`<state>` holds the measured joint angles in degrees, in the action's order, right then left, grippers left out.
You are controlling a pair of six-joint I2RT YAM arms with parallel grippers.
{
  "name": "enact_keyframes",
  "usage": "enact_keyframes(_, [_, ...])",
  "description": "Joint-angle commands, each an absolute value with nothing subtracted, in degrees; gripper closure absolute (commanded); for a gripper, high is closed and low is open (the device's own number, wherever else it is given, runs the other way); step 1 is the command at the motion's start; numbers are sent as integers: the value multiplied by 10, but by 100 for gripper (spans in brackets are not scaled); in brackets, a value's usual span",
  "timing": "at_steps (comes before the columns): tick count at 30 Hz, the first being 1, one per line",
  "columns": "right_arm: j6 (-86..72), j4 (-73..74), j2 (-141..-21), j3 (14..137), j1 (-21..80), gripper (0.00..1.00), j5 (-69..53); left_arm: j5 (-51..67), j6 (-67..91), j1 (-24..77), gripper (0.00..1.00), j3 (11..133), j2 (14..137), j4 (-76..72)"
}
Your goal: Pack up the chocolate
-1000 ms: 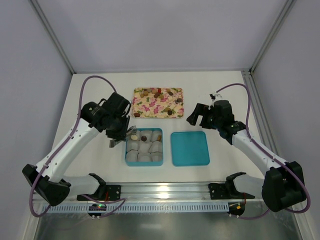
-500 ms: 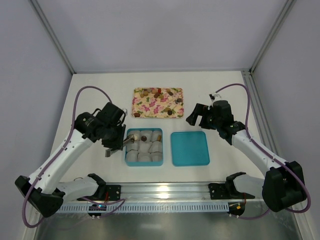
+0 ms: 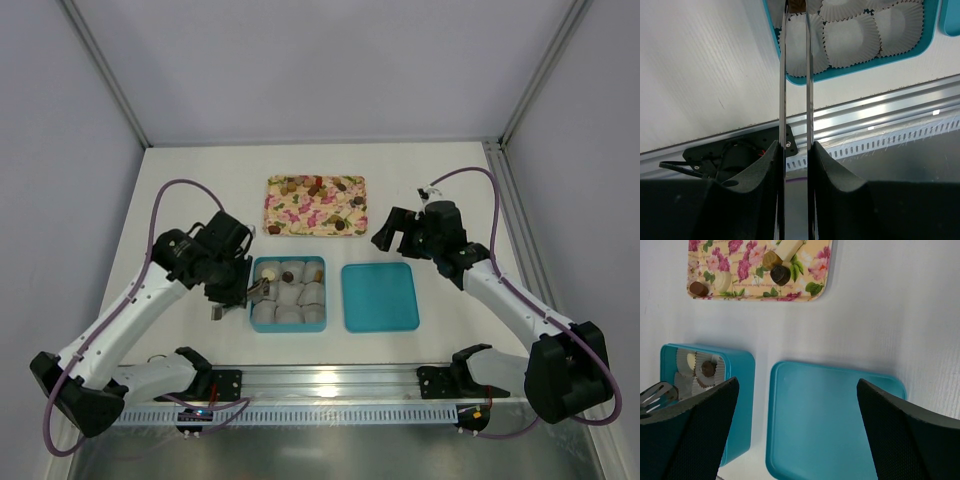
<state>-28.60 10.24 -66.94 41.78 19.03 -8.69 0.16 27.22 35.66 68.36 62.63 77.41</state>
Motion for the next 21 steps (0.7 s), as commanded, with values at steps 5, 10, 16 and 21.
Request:
enact_keyframes(5, [-287,68,-679,413,194,0,-83,5,287,360,69,676,633,751])
enact_keyframes(10, [-287,65,-679,412,194,0,-83,-15,288,360,66,674,639,745])
enact_keyframes(16, [-286,64,-680,411,193,0,-83,-19,289,360,61,679,646,742])
enact_keyframes(21, [-287,64,-675,413,194,0,-88,-25,281,360,60,719,653,755])
